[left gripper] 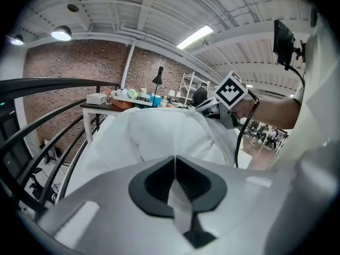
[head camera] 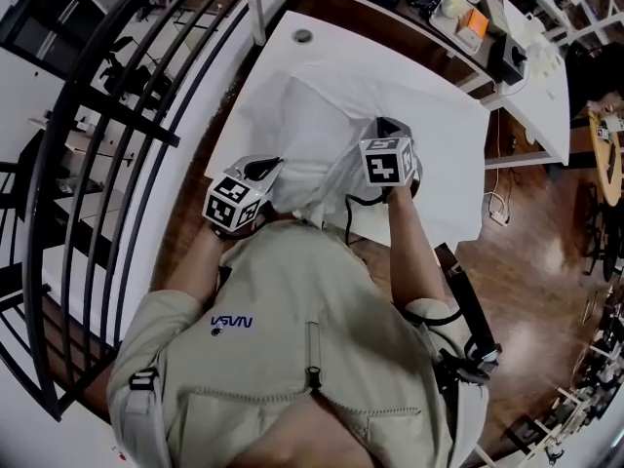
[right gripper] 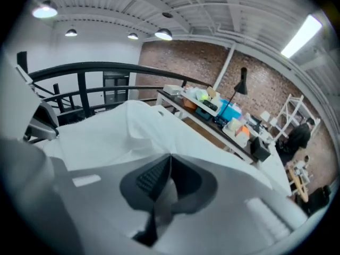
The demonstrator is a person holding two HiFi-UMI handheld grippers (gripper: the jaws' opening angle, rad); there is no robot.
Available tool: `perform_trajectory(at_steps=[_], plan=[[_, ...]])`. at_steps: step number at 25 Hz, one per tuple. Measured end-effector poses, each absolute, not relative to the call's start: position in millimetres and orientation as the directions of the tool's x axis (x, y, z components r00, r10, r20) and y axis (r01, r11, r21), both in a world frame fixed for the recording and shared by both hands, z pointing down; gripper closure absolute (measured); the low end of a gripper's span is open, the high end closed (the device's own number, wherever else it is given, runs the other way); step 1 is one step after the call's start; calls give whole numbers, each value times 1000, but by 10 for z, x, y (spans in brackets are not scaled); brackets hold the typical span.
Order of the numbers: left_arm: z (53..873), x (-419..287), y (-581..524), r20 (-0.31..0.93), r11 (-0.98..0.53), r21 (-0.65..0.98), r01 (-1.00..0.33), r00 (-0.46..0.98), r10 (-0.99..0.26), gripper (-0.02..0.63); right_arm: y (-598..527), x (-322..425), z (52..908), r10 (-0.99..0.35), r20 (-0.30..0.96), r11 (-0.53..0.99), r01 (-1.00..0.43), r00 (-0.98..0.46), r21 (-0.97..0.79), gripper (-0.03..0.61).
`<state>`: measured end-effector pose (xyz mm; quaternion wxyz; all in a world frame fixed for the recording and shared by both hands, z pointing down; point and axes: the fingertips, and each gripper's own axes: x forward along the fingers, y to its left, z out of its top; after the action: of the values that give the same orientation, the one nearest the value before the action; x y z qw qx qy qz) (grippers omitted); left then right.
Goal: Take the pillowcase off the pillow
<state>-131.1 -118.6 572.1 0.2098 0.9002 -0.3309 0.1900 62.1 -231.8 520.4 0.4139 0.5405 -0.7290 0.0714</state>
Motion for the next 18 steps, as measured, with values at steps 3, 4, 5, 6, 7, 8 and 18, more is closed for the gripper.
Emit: perform_trajectory(at_steps=[3,4,5,6,7,8,18], plan=[[5852,-1286,-1166,497,-682,268,-680,704,-507,598,-2228,633,5315,-733,678,395,-847,-57,355,571],[5881,-1274,-1166,502,-679,270,-683,702,-506,598,-2210,609,5338,-737,674,400,-839,-55,369,571],[5896,-1258,-1170,506,-679,267,-684,699,-505,598,-2199,586,5350,-739,671,408,-830,-56,380,571],[5896,-1240,-1180,510,-681,260,-684,696,-505,597,-2194,569,5349,-742,668,416,-824,-63,385,571],[5883,-1221,-1195,513,-684,249,-685,693,-507,595,-2191,554,5335,-744,664,424,-820,-74,383,570],[5860,-1203,-1211,515,-686,237,-688,688,-512,592,-2185,539,5310,-747,659,432,-819,-90,378,569],[5355,-1102,-1378,434,-613,215,-760,637,-637,569,-2035,340,5082,-728,617,539,-805,-299,246,509]])
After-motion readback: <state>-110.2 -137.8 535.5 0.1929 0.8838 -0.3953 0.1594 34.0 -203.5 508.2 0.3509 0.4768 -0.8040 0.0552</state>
